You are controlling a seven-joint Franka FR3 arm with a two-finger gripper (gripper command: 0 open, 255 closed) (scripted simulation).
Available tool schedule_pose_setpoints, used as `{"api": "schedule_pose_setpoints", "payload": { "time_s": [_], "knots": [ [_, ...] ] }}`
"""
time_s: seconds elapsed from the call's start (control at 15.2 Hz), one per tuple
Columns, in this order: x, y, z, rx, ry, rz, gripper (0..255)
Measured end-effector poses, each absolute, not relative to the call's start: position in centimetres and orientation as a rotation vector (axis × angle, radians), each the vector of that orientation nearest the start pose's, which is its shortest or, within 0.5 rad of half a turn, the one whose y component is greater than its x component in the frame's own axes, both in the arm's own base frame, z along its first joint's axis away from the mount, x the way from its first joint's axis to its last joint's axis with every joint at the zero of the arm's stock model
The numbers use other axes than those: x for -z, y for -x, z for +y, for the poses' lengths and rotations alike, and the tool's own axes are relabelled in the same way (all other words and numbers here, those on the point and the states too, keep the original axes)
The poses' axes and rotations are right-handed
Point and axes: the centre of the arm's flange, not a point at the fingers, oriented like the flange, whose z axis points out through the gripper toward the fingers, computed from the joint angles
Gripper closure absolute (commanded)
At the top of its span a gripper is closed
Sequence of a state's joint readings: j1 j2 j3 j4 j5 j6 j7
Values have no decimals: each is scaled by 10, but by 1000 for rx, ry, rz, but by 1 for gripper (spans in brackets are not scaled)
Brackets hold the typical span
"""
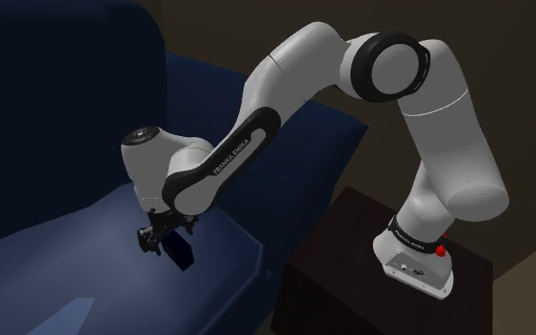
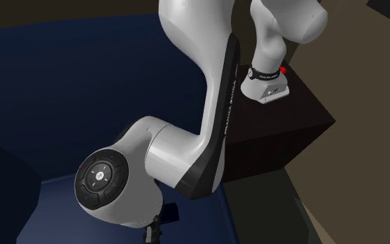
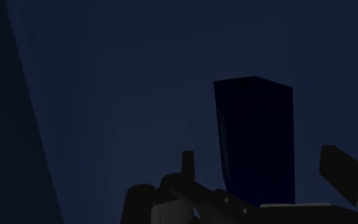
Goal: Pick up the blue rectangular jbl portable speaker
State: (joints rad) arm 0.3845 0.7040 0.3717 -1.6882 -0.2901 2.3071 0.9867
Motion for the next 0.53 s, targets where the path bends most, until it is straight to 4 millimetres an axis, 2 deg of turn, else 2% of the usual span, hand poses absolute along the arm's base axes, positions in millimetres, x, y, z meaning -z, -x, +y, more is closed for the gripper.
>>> {"api": "schedule_pose_setpoints", "payload": {
  "time_s": [0.53],
  "knots": [
    [-206, -511, 439, -54, 3136, 171, 255]
  ]
}}
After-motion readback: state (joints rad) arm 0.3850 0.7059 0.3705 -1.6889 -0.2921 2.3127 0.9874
